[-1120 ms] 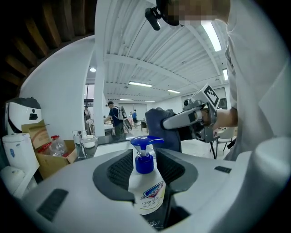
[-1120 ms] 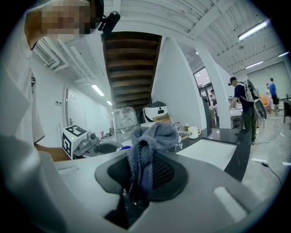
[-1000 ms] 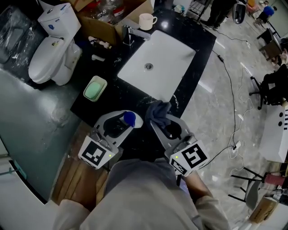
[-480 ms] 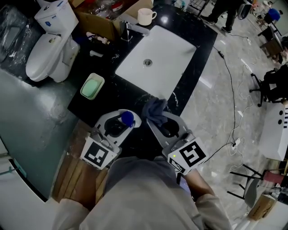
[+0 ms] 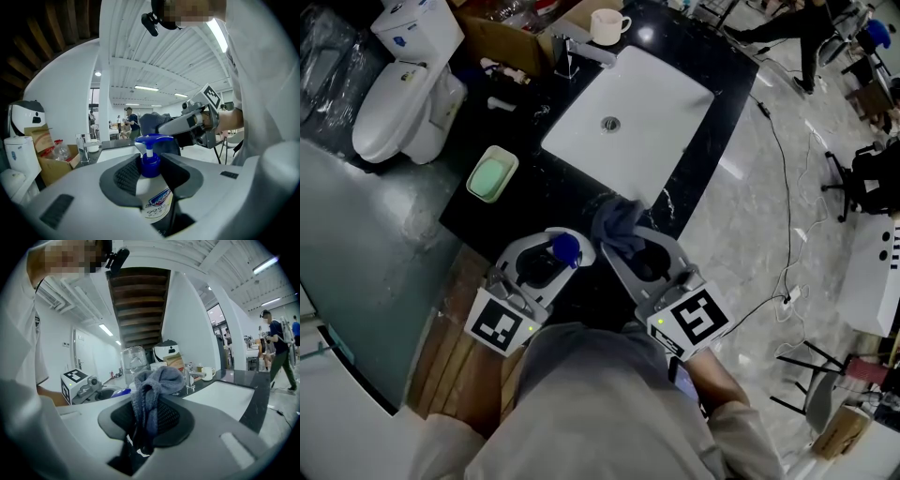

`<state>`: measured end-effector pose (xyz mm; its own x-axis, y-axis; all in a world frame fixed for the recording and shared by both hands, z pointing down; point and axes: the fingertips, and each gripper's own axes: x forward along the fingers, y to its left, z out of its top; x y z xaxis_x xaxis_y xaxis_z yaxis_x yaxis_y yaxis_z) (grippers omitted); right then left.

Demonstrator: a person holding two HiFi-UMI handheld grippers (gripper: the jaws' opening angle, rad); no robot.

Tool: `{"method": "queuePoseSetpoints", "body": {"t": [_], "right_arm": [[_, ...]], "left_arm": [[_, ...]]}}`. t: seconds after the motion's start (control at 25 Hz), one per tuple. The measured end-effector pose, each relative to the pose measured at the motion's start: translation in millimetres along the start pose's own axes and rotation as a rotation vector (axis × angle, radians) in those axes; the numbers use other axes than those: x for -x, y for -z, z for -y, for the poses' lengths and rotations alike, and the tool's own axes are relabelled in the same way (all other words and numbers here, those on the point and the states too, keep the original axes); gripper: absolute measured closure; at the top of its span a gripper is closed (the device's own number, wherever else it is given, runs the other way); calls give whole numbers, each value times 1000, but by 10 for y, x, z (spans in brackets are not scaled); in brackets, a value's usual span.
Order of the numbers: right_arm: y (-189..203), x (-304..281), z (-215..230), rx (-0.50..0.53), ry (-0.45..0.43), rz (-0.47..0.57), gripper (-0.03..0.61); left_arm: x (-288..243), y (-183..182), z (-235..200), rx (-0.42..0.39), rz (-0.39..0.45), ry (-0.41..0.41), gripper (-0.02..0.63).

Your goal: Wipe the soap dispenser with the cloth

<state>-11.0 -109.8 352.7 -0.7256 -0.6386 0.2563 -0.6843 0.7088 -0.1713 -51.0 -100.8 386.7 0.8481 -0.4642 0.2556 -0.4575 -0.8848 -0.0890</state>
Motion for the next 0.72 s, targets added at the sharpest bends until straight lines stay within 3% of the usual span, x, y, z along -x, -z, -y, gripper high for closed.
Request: {"method": "queuePoseSetpoints", "body": {"t": [0.72], "right_arm": [[79, -182, -223, 36, -84, -43, 505]], "left_arm": [[325, 74, 147, -54, 7, -29, 483]]}}
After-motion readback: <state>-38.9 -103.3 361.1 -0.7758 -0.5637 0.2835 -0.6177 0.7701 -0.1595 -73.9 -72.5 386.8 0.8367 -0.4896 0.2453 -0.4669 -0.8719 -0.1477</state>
